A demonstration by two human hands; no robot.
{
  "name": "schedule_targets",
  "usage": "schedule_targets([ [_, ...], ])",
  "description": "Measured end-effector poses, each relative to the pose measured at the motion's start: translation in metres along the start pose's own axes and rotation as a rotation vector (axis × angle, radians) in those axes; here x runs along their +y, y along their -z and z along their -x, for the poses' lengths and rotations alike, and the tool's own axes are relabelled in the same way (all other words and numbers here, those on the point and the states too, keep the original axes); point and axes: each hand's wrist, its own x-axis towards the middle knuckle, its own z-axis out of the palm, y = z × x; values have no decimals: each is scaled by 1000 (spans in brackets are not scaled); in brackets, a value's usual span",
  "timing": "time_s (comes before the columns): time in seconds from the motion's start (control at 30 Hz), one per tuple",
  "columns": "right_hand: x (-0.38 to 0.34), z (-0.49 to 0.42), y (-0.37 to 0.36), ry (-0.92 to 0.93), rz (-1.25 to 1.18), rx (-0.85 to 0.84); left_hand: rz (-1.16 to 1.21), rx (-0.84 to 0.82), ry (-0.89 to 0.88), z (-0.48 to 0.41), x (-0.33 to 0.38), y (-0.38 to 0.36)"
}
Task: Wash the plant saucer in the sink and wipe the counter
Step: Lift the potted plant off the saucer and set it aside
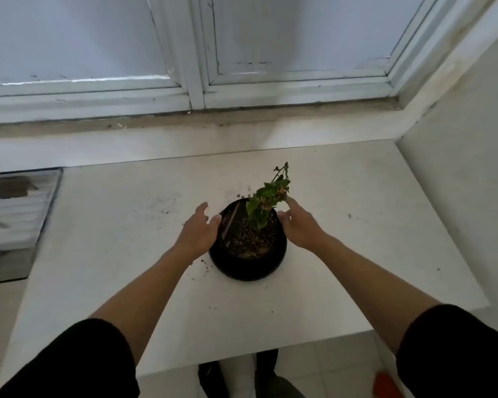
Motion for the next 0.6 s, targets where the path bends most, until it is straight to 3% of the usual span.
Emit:
schedule_targets([
  [0.17,1,-6,-12,-349,-571,-96,442,-14,311,-7,-4,-24],
  [0.23,1,-8,-13,-414,-694,-126,584,-9,383,-5,-2,-36],
  [0.4,9,-12,-26,-453,-753,-151,794,25,449,-4,-2,-56],
  [0.6,8,-13,-23,-394,-713,-112,783,78,435,-4,2,-58],
])
